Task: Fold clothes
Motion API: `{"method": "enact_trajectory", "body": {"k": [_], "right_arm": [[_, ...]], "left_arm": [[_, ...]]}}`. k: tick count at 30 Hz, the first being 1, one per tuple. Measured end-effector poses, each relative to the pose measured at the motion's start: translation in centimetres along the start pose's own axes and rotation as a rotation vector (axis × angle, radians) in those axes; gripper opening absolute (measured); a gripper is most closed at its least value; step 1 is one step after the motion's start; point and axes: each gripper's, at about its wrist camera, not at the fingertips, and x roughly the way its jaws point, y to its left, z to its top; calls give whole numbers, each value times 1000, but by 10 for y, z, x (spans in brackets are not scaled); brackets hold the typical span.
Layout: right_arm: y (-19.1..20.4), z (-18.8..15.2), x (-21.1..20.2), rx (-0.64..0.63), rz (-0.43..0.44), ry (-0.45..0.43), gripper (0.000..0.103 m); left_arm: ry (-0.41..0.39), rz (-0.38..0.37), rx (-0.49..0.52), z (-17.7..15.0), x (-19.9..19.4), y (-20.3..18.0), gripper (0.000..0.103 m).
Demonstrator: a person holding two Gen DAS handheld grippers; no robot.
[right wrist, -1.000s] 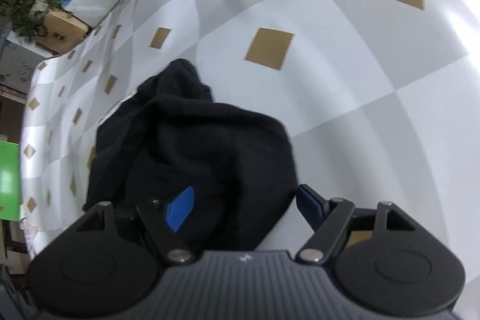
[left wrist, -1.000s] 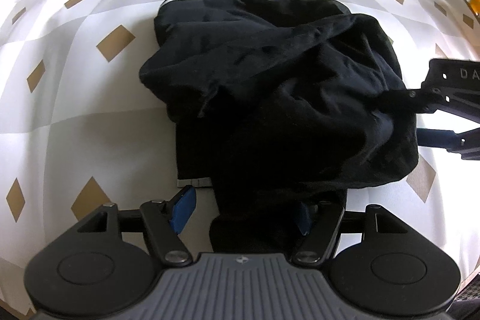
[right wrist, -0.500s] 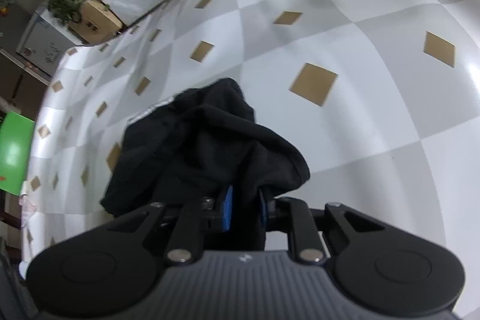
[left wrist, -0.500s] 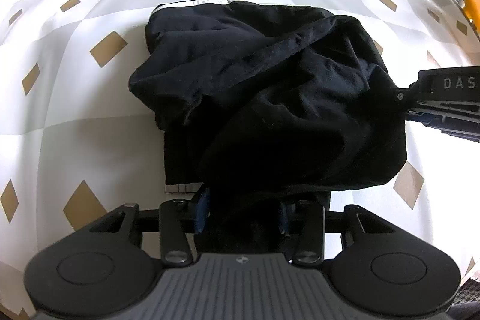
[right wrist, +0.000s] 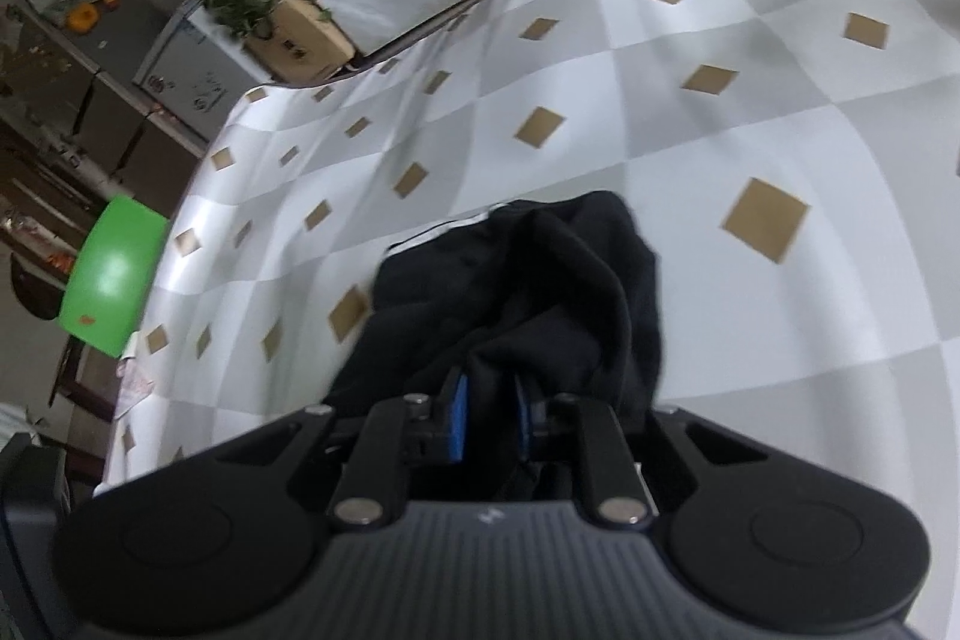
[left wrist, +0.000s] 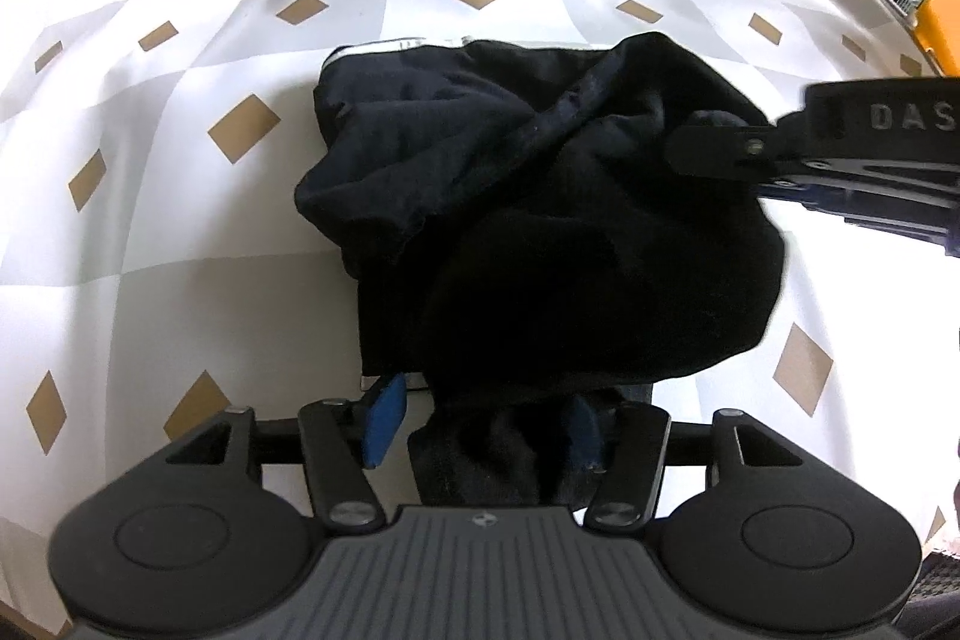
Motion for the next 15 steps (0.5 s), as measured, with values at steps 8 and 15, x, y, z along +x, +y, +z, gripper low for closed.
{"method": "enact_trajectory", "body": {"k": [8, 15], "right_arm": [[33, -3, 10, -75, 126, 47, 15], [36, -10, 18, -86, 133, 102, 19]], "left_arm": [[-57, -14, 74, -2, -7, -12, 65], [-70, 28, 31, 3, 5, -5, 65]]}}
